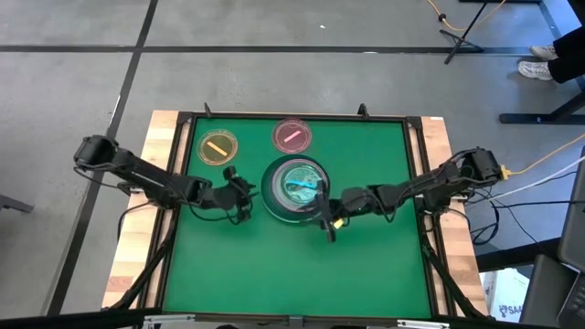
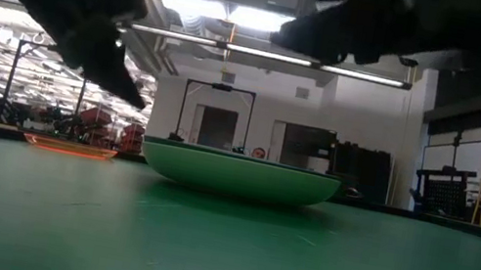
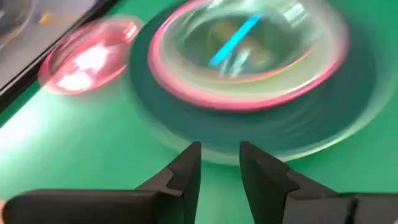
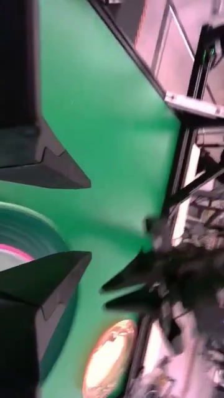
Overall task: Stack plastic plates
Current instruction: Stack the yellow transparent plate on the blue transparent plate
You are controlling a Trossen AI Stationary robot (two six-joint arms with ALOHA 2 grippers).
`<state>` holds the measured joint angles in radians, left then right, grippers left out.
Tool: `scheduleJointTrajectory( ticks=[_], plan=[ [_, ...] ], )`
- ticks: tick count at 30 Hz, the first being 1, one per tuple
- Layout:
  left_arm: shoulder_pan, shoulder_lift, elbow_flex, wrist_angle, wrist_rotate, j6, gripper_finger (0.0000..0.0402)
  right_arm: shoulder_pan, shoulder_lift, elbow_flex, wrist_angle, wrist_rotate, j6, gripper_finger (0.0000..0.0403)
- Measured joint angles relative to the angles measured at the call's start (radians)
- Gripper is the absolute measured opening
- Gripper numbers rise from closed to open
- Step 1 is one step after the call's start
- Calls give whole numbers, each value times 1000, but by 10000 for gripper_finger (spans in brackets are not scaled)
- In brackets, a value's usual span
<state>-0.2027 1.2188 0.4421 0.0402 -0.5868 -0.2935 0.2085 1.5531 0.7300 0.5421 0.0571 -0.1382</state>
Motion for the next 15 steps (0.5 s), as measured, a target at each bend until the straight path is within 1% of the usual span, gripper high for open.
scheduleJointTrajectory(
  ticks=[3, 7, 11, 15],
  plan=[
    [87, -21, 32, -189, 2, -13, 103, 20, 0, 0, 3, 2, -39, 165],
    [272, -23, 54, -332, 5, -11, 103, 23, -30, -1, -17, 2, -86, 165],
    [464, -23, 53, -365, 53, 39, 103, 20, -107, -1, -71, 20, -138, 165],
    [596, -16, 53, -366, 180, 87, 103, 16, -164, -1, -152, 115, -192, 165]
  ],
)
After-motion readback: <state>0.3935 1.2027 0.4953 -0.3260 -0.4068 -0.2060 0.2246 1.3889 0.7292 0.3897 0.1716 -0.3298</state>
